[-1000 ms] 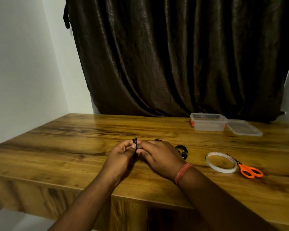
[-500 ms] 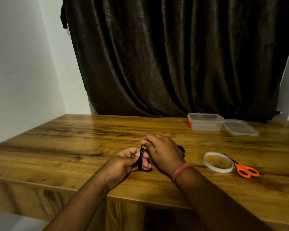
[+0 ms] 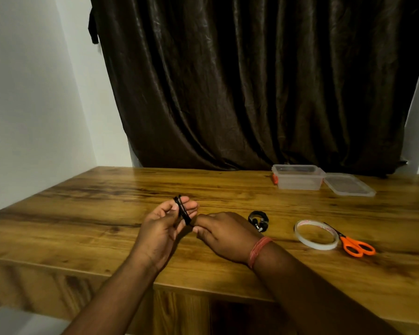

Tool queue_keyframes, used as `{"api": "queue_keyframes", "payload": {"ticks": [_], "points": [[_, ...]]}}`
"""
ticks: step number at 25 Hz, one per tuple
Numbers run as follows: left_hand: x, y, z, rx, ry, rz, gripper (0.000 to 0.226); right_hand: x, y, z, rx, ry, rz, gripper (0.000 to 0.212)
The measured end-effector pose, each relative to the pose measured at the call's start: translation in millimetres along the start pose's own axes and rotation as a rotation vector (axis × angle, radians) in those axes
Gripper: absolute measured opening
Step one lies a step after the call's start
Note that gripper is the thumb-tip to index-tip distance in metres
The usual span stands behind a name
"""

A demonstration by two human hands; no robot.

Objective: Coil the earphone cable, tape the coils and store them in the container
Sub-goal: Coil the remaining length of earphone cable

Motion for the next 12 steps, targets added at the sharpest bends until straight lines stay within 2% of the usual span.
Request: {"api": "queue_keyframes", "payload": {"ticks": [4,8,12], "points": [[6.7,-6.4,-2.4,0.033,0.051,0.202,0.027,-2.0,6.5,-0.7,-0.076,-0.014,-0.001,0.018],[12.9,-17.0,-11.0,0.239,0.120,0.290,0.029,-6.5,14.2,-1.1,-0.199,-0.028,0.004,0.015],[14.0,-17.0,-12.4,0.314,0.144,0.311,0.029,-7.3,17.0,0.3,-0.262,-0.001,0.033,0.011]]}}
Point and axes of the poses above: each hand's wrist, its own z-axis towards the middle knuckle, its own y-axis out of the back of the hand, x = y × z, the point moved 2 cm from there along z, towards the middle knuckle, and after that the axes turned 7 degrees about -y, right-handed, at the moved point
